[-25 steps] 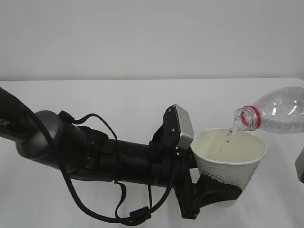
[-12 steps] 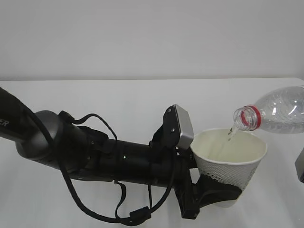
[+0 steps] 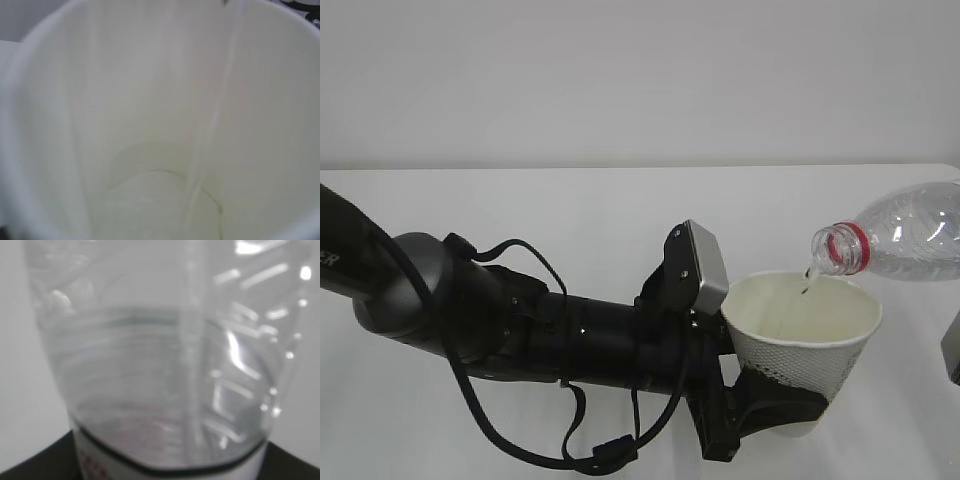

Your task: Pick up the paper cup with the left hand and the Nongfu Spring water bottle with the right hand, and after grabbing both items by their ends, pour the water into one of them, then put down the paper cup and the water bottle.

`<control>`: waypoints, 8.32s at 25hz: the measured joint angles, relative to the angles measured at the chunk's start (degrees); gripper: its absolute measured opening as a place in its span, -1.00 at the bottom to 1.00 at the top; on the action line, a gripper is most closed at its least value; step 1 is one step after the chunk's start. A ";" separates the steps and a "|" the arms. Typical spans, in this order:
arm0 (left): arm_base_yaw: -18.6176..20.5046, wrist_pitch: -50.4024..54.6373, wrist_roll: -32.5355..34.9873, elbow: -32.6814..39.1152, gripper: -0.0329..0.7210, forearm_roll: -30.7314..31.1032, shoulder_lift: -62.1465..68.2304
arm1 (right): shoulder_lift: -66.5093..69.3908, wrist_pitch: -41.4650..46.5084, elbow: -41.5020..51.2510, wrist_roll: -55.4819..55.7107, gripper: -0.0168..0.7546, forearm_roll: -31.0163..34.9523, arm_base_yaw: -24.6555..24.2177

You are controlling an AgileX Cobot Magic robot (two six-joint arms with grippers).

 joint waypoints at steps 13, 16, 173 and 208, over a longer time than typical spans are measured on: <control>0.00 0.10 0.00 0.00 0.37 0.00 0.00 | 0.00 0.00 0.00 -0.14 0.05 0.00 0.00; 0.00 0.10 0.00 0.00 0.37 0.00 0.00 | 0.00 0.00 0.00 -0.14 0.05 0.00 0.00; 0.00 1.55 0.00 0.00 0.37 0.35 0.00 | 0.00 -2.25 -0.05 -2.48 0.05 0.19 0.00; 0.00 1.65 0.00 0.00 0.37 0.39 0.00 | 0.00 -2.61 -0.05 -2.80 0.05 0.19 0.00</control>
